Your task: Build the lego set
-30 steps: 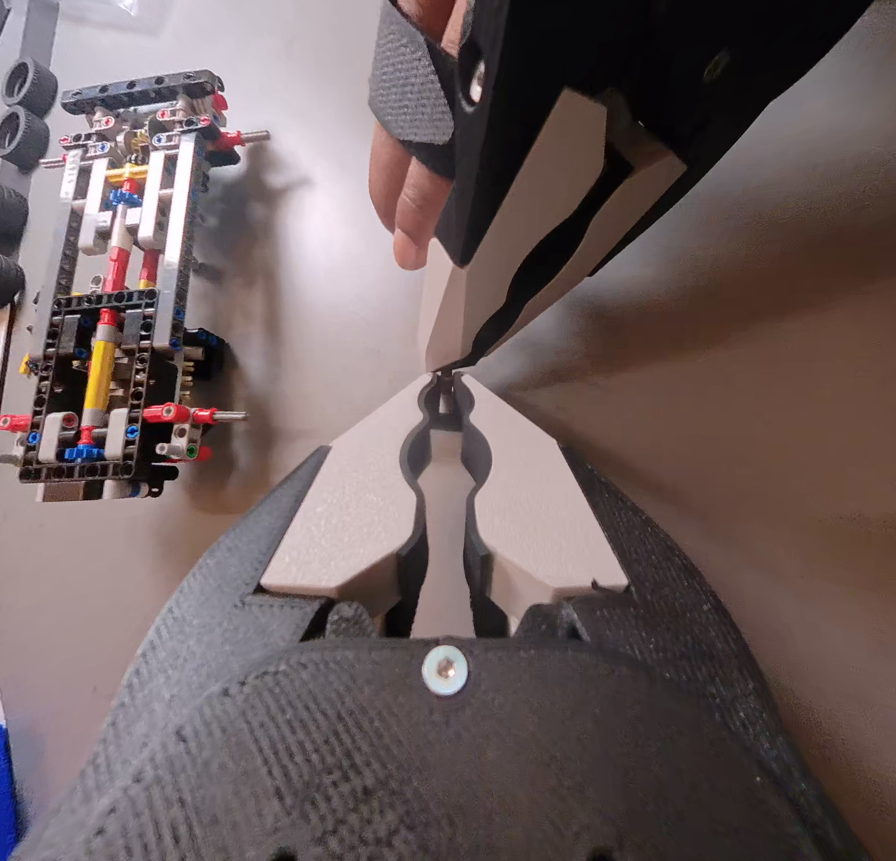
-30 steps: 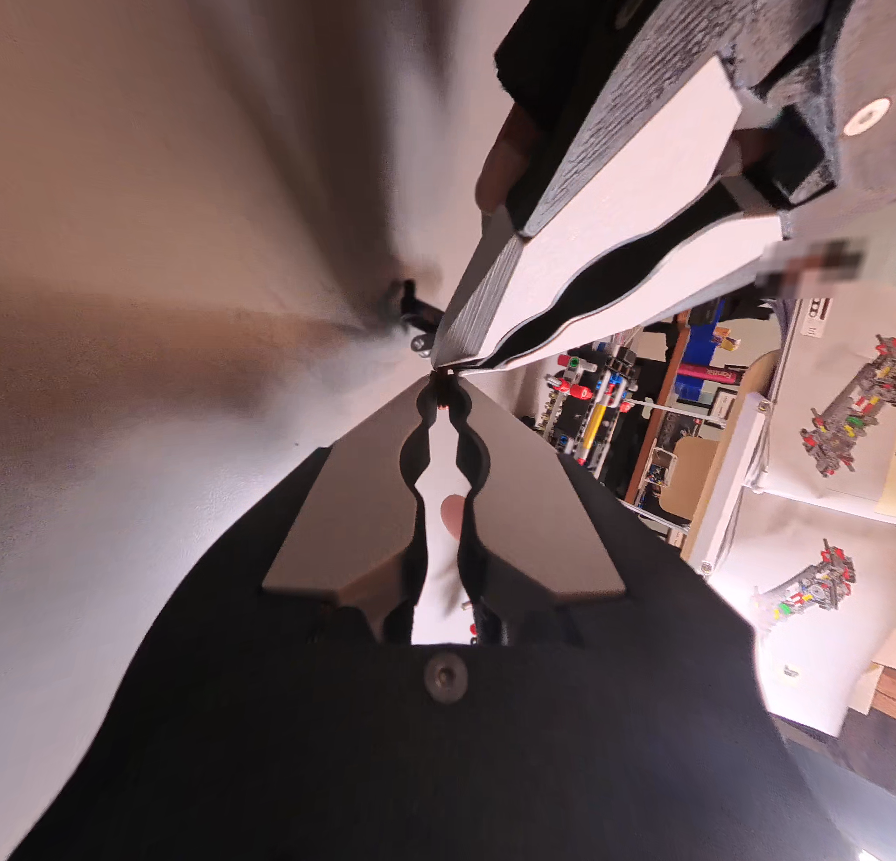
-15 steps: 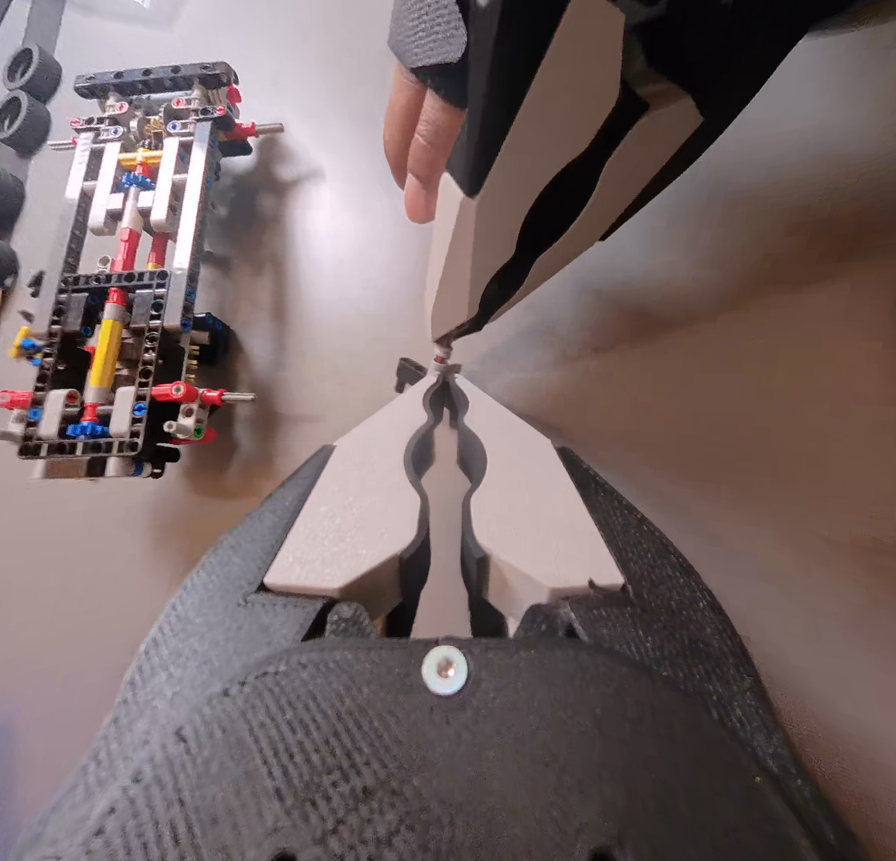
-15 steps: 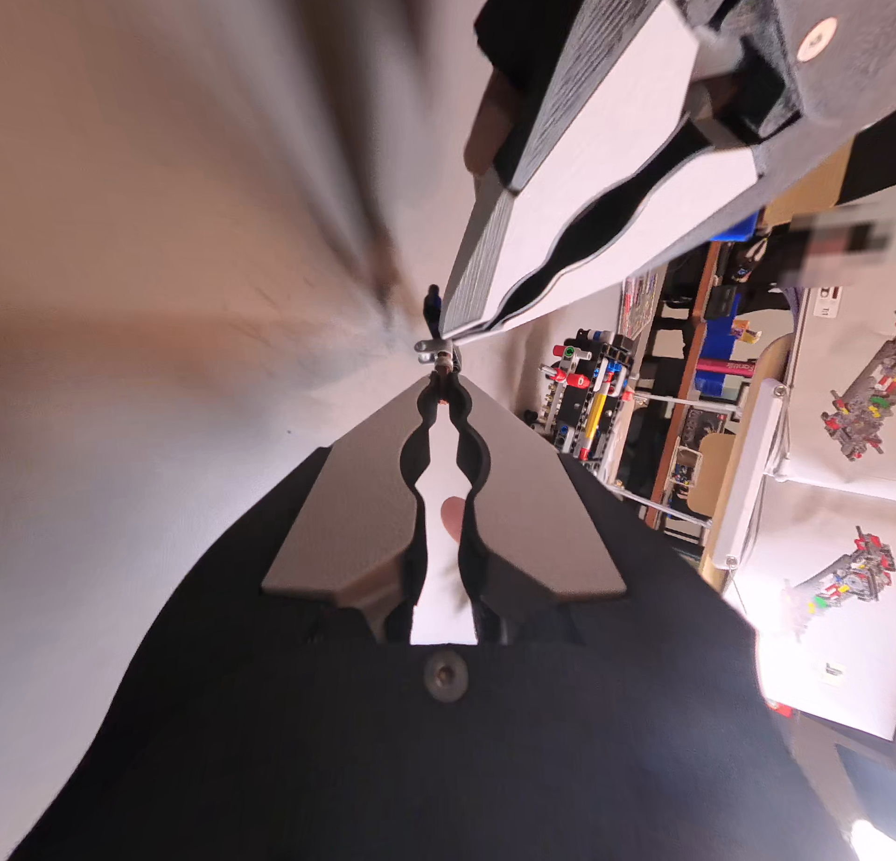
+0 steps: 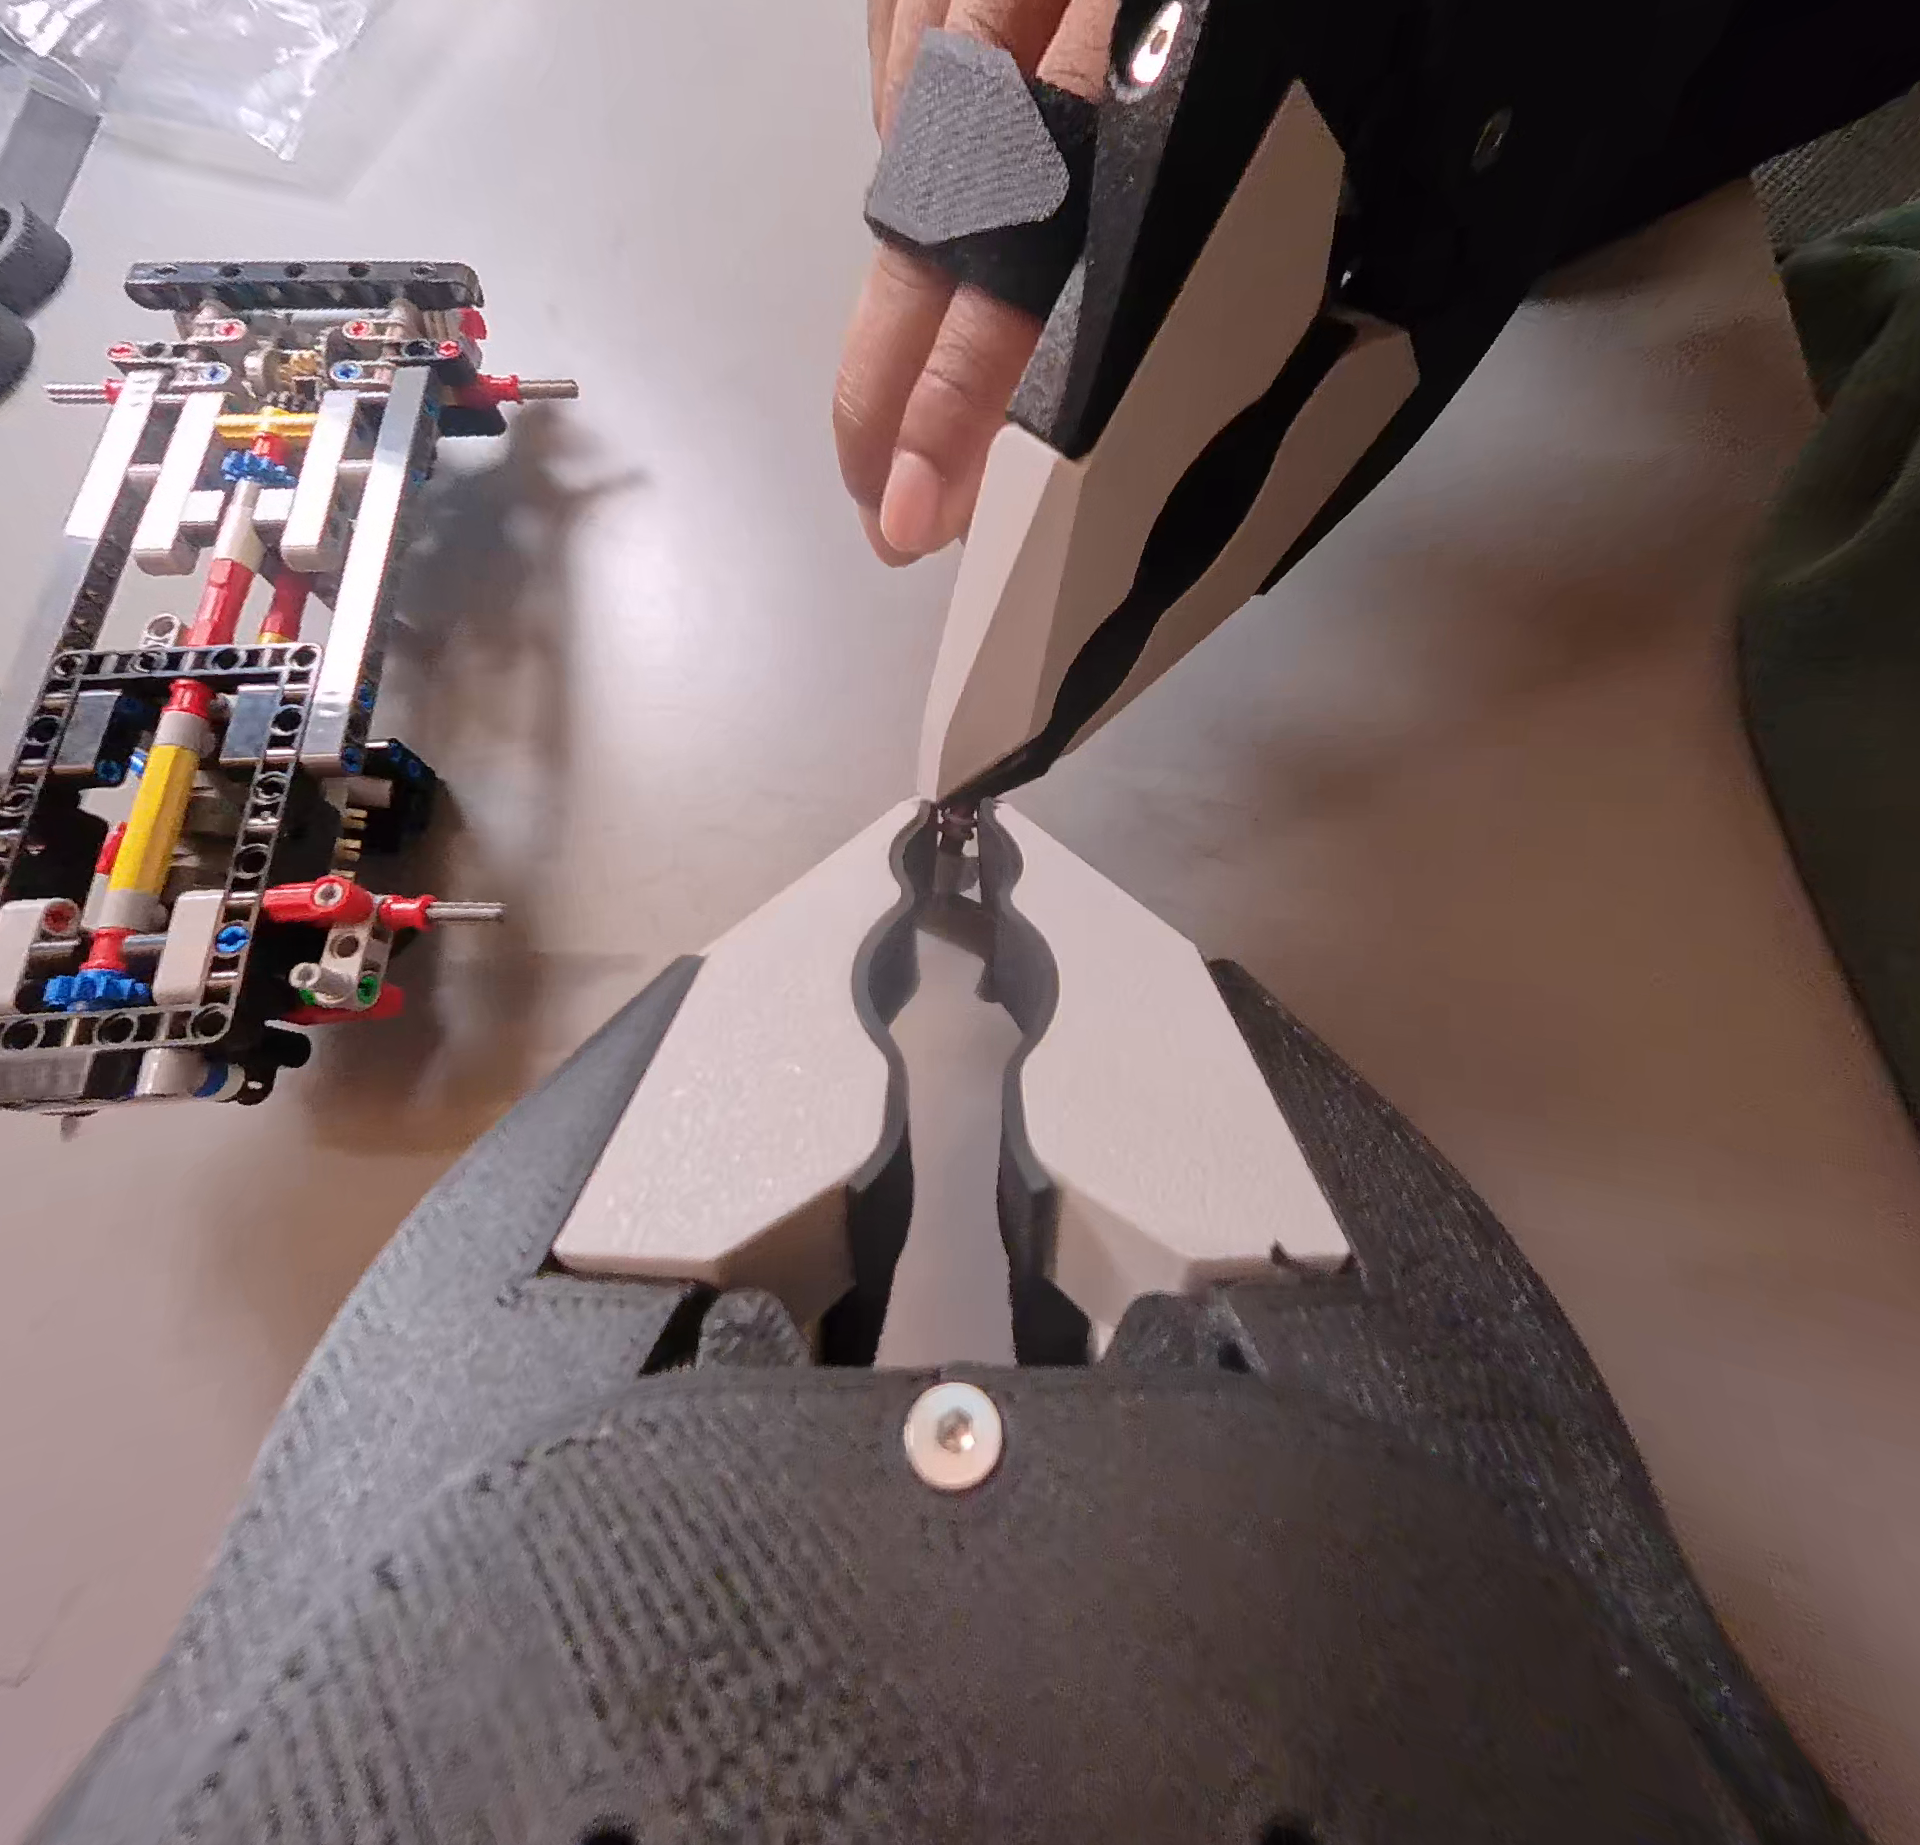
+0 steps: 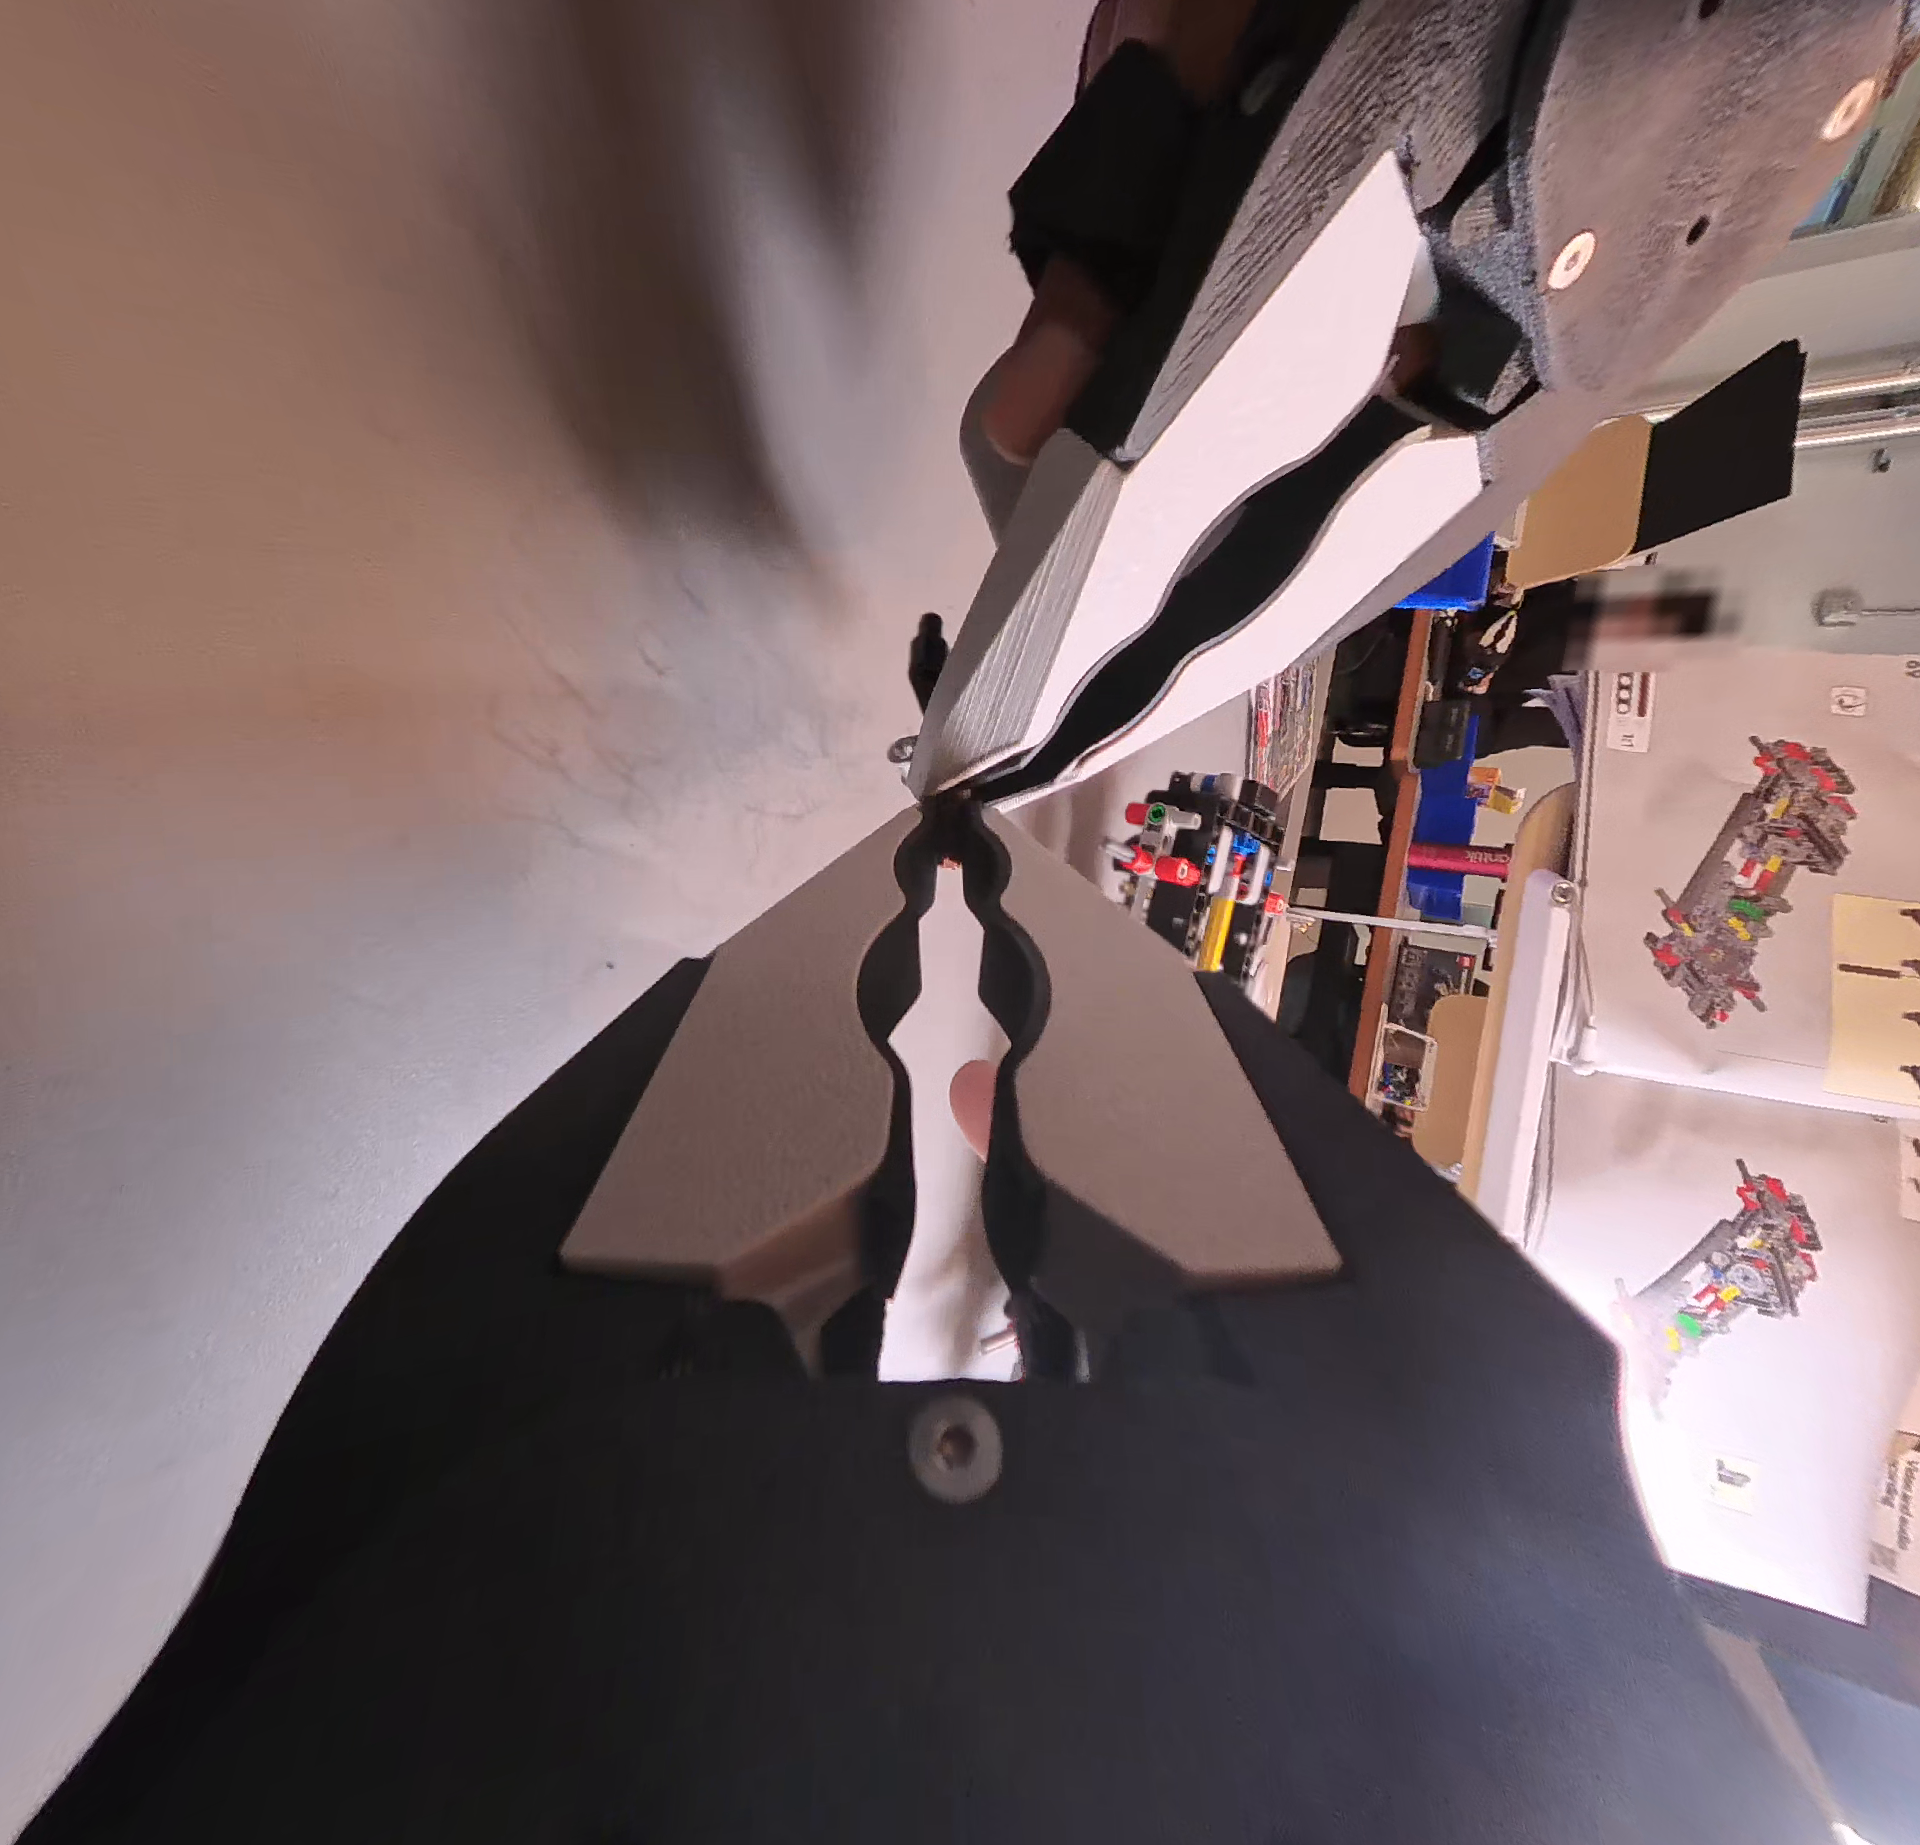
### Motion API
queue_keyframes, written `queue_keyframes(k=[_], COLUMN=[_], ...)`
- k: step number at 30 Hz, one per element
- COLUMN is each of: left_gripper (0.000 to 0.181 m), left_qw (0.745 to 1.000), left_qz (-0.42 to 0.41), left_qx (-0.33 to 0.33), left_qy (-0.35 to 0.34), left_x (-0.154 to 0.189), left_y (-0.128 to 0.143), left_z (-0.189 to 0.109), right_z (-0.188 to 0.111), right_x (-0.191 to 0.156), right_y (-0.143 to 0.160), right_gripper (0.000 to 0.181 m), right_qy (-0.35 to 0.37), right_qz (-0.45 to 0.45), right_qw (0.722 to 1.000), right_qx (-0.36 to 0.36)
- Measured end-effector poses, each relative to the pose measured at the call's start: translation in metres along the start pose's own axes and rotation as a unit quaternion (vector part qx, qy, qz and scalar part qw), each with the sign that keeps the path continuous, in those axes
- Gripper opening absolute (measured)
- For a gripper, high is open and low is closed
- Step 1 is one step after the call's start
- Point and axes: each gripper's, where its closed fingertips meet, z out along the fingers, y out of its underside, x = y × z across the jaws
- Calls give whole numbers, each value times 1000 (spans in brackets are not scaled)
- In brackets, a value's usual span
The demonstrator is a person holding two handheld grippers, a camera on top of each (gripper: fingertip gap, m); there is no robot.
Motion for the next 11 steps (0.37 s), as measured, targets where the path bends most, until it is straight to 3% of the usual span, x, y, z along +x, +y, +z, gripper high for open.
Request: queue_keyframes(k=[1, 6, 11], left_gripper=[5, 6, 7], left_qw=[1000, 997, 995], left_qz=[-1, 20, 29], left_qx=[-6, -73, -99], left_qy=[5, 4, 3], left_x=[1, 5, 7], left_y=[2, 16, 22], left_z=[0, 9, 12], right_z=[0, 6, 9], right_x=[-2, -14, -19], right_y=[-1, 0, 1], right_gripper=[1, 1, 1], right_qy=[-2, -28, -40], right_qz=[-1, -23, -22], right_qw=[1000, 999, 999], right_qx=[2, -8, -11])
